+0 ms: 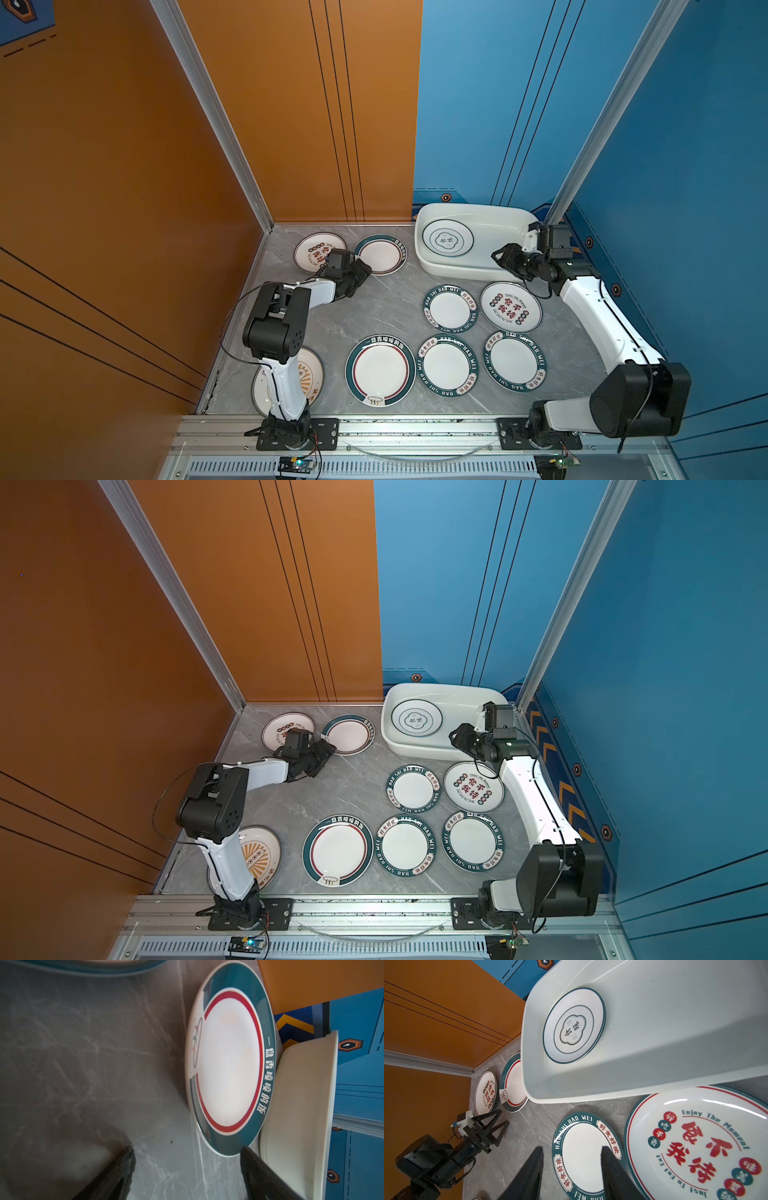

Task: Place the plates into the plastic bin on the countertop
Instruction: 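Withdraw the right gripper from the bin while the left gripper moves to the red-striped plate, then pinch the red-striped steam-logo plate rim with the left gripper and tilt it up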

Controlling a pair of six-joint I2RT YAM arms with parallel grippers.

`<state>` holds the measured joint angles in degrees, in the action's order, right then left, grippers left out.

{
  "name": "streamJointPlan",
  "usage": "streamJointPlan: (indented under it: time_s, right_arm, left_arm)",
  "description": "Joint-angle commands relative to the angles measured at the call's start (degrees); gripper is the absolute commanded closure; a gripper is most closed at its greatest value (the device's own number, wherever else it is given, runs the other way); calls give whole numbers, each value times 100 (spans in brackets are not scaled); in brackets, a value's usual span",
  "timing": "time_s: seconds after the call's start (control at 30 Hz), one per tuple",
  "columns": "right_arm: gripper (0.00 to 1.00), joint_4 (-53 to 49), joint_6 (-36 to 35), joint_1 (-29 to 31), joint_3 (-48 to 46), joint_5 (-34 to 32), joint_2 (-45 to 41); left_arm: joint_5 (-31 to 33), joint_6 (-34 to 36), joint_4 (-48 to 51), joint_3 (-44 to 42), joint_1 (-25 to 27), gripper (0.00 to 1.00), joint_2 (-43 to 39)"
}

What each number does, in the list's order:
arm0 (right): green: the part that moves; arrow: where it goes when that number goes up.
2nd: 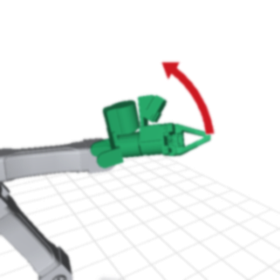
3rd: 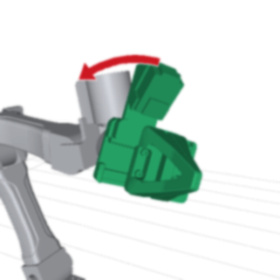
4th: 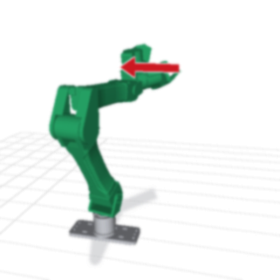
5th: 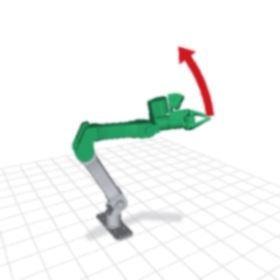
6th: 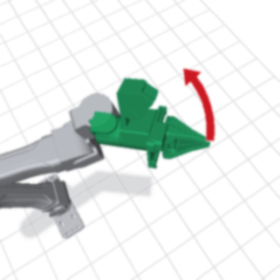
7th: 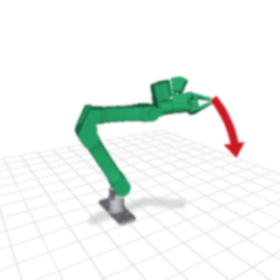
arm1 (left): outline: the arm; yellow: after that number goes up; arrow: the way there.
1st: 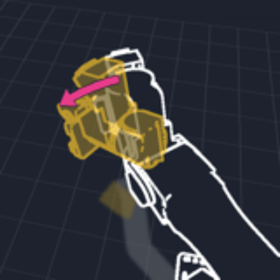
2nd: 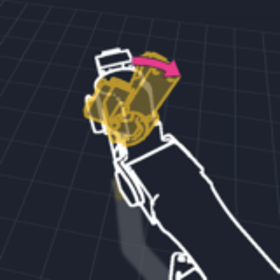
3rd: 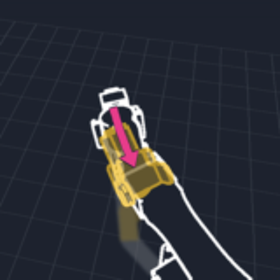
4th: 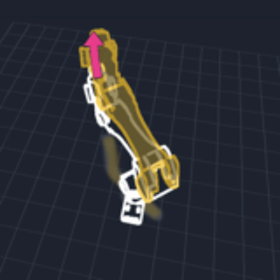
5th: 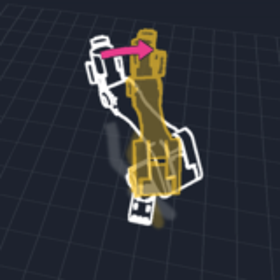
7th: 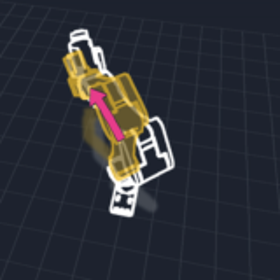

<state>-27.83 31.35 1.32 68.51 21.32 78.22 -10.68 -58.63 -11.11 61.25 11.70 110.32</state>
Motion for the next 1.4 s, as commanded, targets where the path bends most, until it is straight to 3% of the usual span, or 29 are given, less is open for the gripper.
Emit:
streamJointPlan:
  time_s: [0.0, 0.4, 0.87, 1.0, 1.2, 1.37]
  right_arm:
    - [52, 173, 81, -36, -310, 126, -241]
    - [53, 102, -15, -88, -749, 231, -504]
    - [53, 148, 11, -62, -1229, 250, -674]
    - [53, 156, 2, -36, -1333, 241, -704]
    - [52, 252, -6, -18, -1523, 388, -822]
    - [40, 733, 65, -60, -1656, 1137, -776]
  left_arm:
    - [14, -25, 81, 160, -50, 27, 347]
    - [-39, -60, 49, 661, -72, 62, 1102]
    - [-179, 156, 19, 699, -121, 88, 1091]
    - [-300, 411, 207, 812, -176, 100, 987]
    - [-674, 669, 396, 715, -307, 100, 626]
    - [-914, 1054, 911, 481, -394, 100, 88]
